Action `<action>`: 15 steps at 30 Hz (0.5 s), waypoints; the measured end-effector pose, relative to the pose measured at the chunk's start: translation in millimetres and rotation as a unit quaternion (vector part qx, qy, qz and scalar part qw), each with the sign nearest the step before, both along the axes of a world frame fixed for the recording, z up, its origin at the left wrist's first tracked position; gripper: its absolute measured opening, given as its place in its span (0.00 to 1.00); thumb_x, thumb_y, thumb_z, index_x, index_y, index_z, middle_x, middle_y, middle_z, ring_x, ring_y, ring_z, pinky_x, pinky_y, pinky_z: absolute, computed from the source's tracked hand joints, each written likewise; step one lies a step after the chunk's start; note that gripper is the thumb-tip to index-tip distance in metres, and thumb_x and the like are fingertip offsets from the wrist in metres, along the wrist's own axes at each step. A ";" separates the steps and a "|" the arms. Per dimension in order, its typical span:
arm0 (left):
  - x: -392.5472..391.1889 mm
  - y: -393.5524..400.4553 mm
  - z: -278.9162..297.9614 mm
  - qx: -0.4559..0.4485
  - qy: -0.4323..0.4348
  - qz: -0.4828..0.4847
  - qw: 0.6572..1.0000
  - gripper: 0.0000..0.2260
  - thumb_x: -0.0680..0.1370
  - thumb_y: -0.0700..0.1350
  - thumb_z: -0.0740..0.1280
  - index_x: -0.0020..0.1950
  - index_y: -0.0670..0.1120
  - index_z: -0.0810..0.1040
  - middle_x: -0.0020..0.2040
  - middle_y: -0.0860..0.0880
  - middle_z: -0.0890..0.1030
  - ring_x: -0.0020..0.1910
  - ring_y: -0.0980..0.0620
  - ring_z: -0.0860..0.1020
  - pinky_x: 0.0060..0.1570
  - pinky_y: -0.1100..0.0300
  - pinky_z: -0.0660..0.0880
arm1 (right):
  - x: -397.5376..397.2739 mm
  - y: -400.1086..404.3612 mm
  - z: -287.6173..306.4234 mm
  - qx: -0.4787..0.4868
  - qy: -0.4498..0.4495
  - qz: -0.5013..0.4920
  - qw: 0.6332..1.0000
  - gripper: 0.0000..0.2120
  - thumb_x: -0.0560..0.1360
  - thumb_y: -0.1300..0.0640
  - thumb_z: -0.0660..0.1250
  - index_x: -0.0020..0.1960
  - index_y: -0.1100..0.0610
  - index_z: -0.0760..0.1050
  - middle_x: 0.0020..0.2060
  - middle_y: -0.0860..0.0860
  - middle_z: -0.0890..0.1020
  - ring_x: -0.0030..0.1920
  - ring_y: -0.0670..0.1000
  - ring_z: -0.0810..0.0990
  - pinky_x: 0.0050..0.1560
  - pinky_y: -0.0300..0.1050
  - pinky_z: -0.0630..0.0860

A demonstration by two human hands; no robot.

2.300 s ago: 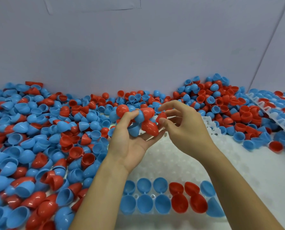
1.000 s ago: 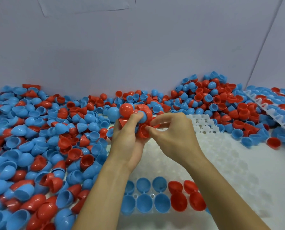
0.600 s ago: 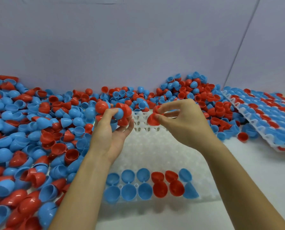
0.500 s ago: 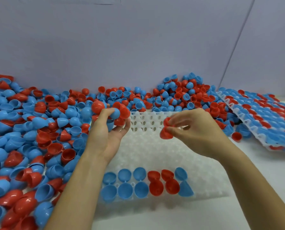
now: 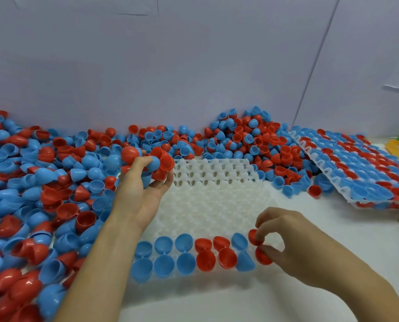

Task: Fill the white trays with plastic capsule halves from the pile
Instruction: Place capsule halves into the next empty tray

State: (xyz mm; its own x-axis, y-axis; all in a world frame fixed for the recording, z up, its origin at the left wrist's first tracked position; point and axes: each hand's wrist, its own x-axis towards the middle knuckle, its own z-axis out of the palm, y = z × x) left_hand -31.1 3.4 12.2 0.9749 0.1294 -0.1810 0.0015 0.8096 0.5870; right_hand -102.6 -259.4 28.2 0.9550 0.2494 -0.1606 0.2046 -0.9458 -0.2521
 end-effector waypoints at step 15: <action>1.6 1.7 -1.5 -0.006 -0.001 0.003 1.000 0.08 0.77 0.38 0.70 0.54 0.47 0.78 0.60 0.40 0.78 0.55 0.43 0.80 0.40 0.54 0.81 | -1.4 -1.2 12.3 0.021 -0.010 0.026 0.999 0.08 0.74 0.47 0.72 0.49 0.34 0.77 0.54 0.28 0.71 0.56 0.36 0.72 0.49 0.30 0.70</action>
State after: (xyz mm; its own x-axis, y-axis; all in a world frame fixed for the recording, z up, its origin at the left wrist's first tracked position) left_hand -29.6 5.1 10.7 0.9745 0.1333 -0.1805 -0.0049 0.8168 0.5769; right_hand -104.1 -260.6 40.5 0.9431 0.3058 -0.1303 0.2592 -0.9220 -0.2877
